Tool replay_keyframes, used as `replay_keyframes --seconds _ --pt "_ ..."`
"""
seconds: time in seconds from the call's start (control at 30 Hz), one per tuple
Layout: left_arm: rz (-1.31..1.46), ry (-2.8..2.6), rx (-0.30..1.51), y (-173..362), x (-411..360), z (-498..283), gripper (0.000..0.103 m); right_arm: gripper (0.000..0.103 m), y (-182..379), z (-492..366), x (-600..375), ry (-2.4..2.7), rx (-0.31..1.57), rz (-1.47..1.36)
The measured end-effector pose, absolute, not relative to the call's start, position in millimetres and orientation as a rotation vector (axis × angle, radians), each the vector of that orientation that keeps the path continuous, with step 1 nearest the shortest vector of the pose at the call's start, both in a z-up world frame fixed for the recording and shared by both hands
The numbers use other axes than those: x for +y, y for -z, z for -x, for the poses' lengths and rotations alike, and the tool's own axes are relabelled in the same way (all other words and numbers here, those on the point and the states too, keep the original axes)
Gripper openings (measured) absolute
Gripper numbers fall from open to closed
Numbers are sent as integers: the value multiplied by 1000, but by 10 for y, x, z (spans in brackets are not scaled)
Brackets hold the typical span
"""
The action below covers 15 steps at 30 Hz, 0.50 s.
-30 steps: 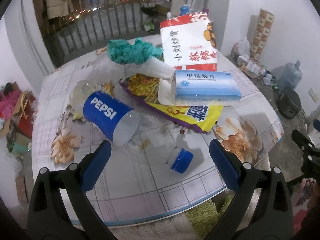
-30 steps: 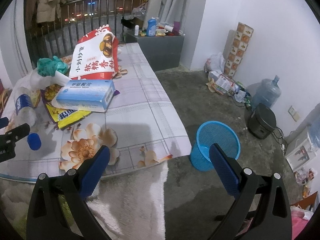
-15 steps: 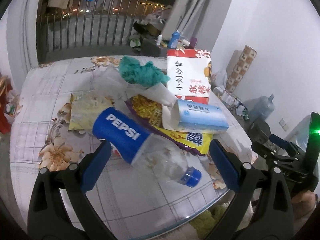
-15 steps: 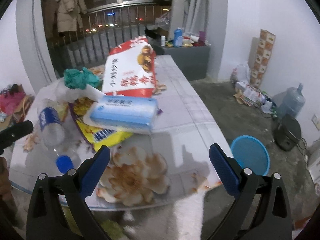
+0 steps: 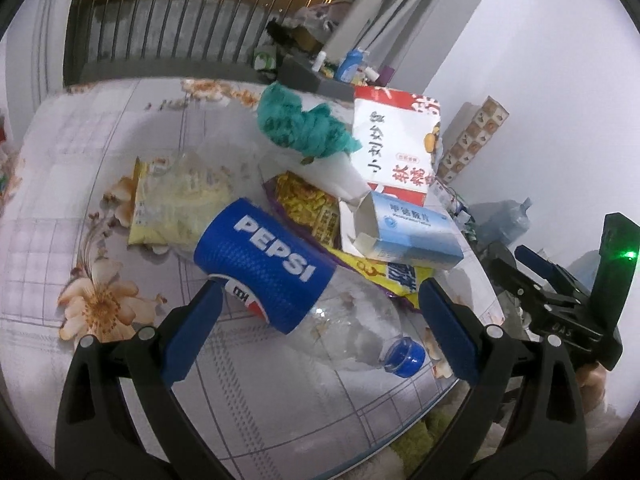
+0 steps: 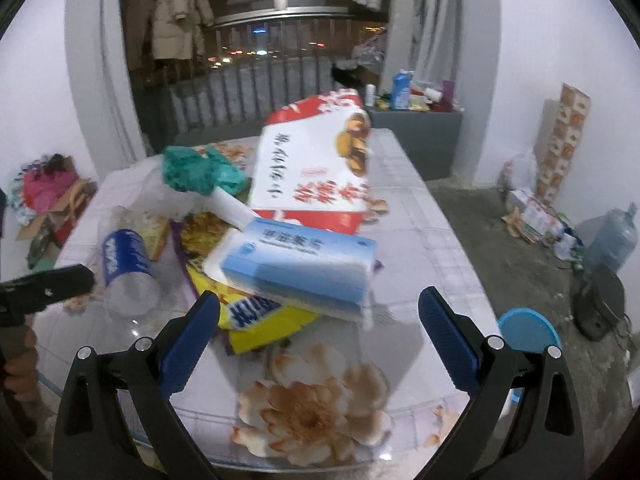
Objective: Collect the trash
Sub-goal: 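Grasp the yellow snack packet with the left tool while the right tool grasps the Pepsi bottle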
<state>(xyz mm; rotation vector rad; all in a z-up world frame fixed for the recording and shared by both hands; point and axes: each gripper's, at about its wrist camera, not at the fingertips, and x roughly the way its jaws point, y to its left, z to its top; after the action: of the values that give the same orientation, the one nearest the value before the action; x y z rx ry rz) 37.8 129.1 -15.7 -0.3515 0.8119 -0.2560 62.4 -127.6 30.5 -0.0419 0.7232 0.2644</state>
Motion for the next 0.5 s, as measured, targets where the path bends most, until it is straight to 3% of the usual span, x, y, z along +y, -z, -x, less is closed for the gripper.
replay_keyframes --seconds 0.17,0.5 --pt "346 221 792 159 1451 -390 91 96 -320 -719 -1000 -443 731 42" --pt "283 31 809 279 2013 -540 55 86 -62 -1082 -47 -806 892 112"
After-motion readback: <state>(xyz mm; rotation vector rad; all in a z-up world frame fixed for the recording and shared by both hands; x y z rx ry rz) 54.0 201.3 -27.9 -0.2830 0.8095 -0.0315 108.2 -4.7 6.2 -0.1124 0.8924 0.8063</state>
